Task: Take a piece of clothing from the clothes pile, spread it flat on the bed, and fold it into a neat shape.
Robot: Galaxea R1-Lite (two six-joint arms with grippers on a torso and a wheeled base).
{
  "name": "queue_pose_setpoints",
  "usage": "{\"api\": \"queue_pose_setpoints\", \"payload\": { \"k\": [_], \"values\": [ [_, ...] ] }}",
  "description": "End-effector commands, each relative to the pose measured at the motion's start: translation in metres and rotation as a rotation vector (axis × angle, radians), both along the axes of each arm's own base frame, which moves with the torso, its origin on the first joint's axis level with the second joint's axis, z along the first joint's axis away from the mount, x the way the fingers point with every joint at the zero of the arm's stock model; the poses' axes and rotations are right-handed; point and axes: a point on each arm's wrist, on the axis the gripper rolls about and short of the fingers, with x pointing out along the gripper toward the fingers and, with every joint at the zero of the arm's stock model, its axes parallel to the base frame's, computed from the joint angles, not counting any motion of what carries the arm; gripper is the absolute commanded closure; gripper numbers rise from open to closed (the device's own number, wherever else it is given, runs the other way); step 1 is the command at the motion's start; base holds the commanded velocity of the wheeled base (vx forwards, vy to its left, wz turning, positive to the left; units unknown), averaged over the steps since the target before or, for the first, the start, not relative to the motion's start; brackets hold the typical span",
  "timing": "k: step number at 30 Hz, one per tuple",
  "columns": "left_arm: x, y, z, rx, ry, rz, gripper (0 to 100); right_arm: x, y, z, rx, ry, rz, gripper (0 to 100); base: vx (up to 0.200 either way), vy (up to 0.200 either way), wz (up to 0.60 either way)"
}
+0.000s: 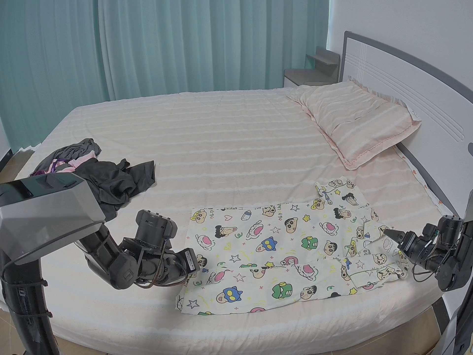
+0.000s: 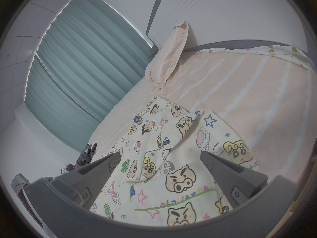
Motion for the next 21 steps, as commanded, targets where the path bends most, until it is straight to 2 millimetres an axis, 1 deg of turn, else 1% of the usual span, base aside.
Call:
{"api": "queue_pose_setpoints", "payload": {
  "k": [1, 6, 8, 11, 12, 17, 21],
  "values": [
    [-0.006, 0.003, 0.013, -0.009, -0.023, 0.001, 100, 0.009, -0.002, -0.014, 0.009, 0.049, 0.005, 0, 0.000, 0.000, 0.00],
    [-0.011, 0.005, 0.021, -0.013, -0.036, 0.004, 100, 0.020, -0.010, -0.018, 0.019, 0.117, -0.010, 0, 0.000, 0.000, 0.00],
    [-0.013, 0.006, 0.022, -0.012, -0.037, 0.003, 100, 0.021, -0.020, -0.019, -0.006, 0.119, -0.023, 0, 0.000, 0.000, 0.00],
    [-0.014, 0.005, 0.022, -0.010, -0.034, 0.003, 100, 0.020, -0.028, -0.025, -0.055, 0.163, -0.010, 0, 0.000, 0.000, 0.00],
    [-0.015, 0.004, 0.021, -0.008, -0.032, 0.001, 100, 0.020, -0.030, -0.024, -0.052, 0.169, -0.006, 0, 0.000, 0.000, 0.00],
    [-0.016, 0.004, 0.020, -0.006, -0.027, -0.002, 100, 0.015, -0.032, -0.021, 0.005, 0.187, 0.052, 0, 0.000, 0.000, 0.00],
    [-0.016, 0.004, 0.019, -0.005, -0.025, -0.002, 100, 0.021, -0.033, -0.025, 0.014, 0.201, 0.070, 0, 0.000, 0.000, 0.00]
  ]
}}
